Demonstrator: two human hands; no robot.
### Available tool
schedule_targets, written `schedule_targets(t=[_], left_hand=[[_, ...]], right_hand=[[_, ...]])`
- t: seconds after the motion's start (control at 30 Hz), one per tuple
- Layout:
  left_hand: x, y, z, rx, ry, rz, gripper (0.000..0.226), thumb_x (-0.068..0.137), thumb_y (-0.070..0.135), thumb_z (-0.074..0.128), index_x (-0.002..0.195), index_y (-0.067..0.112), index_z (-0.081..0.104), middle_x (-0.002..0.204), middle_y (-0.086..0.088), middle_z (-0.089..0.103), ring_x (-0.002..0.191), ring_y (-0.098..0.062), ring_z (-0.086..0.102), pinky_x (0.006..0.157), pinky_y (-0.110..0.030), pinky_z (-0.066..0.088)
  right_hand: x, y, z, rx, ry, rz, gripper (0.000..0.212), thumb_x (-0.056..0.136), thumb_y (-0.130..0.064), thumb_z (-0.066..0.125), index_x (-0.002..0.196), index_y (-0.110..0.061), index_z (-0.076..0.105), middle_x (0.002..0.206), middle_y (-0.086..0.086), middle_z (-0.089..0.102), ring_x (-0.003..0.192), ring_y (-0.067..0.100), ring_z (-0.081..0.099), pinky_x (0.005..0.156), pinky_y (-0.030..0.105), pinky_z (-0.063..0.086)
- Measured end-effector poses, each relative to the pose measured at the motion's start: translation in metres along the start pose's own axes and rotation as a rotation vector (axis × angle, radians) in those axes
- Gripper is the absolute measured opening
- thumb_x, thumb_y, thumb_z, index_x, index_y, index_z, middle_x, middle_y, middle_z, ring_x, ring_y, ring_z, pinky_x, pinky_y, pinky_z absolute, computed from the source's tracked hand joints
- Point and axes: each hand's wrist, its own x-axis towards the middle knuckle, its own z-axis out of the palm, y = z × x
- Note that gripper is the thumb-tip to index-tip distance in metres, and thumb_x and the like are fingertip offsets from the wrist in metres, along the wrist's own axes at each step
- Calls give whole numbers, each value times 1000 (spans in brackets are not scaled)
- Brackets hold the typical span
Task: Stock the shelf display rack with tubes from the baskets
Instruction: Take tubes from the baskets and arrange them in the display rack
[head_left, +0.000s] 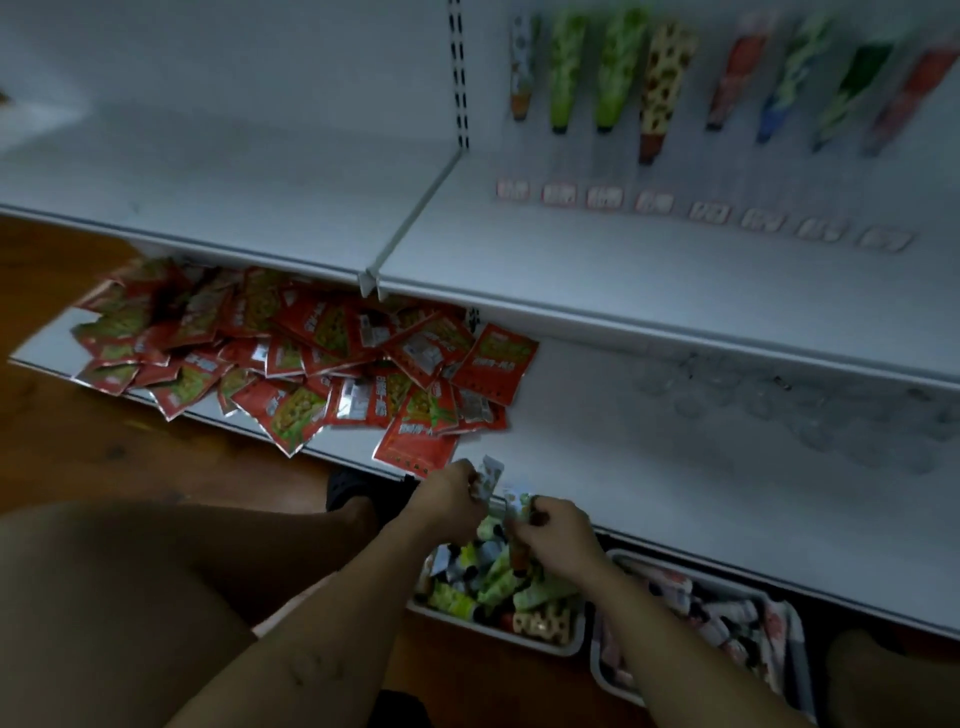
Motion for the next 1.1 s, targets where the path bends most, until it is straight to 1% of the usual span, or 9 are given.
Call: schedule_targets(t=[0.13,0.33,0.47,0.53,0.63,0.8,0.9,1.0,1.1], left_hand=[[-16,22,-42,-23,117,105,20,87,22,57,105,15,52,97,-9,67,87,-26,64,76,-36,53],[-50,52,-102,1,328,302,20,94,37,56,94,17,54,86,3,61,75,-13,53,54,-17,33],[-66,83,-140,15,430,396,23,91,37,60,83,17,53,76,2,58,69,-16,56,55,-27,37],[-70,102,-157,33,474,438,27,92,38,59,79,18,47,74,-1,53,65,-15,52,52,-27,36],[-74,128,-181,21,543,516,23,92,36,58,94,14,54,86,-3,59,77,-20,58,63,-30,43],[-73,153,-213,-72,545,585,17,94,31,59,99,18,51,86,3,58,75,-14,58,61,-29,44],[-60,158,-230,-98,545,571,19,93,30,61,100,15,53,94,0,60,80,-17,61,59,-27,43],[-43,160,-247,-138,563,555,17,89,27,66,94,13,56,93,-3,64,83,-23,64,65,-35,50],[-24,163,-267,-113,619,552,15,86,21,69,88,11,58,85,-7,66,79,-25,62,65,-35,49]], right_hand=[[-17,-52,-29,6,133,-122,28,86,-35,68,72,-12,62,71,3,64,63,14,58,57,25,43],[-52,-123,-68,12,212,-290,36,90,-45,60,74,-13,56,72,10,61,69,24,60,61,32,46],[-74,-165,-103,78,311,-406,32,87,-33,68,61,-25,52,57,-8,56,55,8,53,55,25,42],[-79,-183,-121,44,377,-437,32,85,-35,70,61,-19,55,59,-1,59,57,15,56,58,29,42],[-87,-209,-147,-51,447,-458,38,83,-42,69,74,-7,61,70,10,63,67,23,61,58,32,44],[-92,-245,-181,-74,430,-543,29,85,-36,70,73,-15,53,68,6,56,73,30,61,66,43,48],[-82,-261,-196,-80,429,-565,24,84,-35,71,75,-20,55,70,4,59,72,28,62,62,39,48],[-63,-277,-211,-95,457,-587,27,83,-35,72,88,-10,65,80,11,68,76,28,65,61,38,49],[-38,-295,-230,-130,507,-607,29,84,-32,71,72,-8,59,82,20,68,69,28,62,61,37,49]])
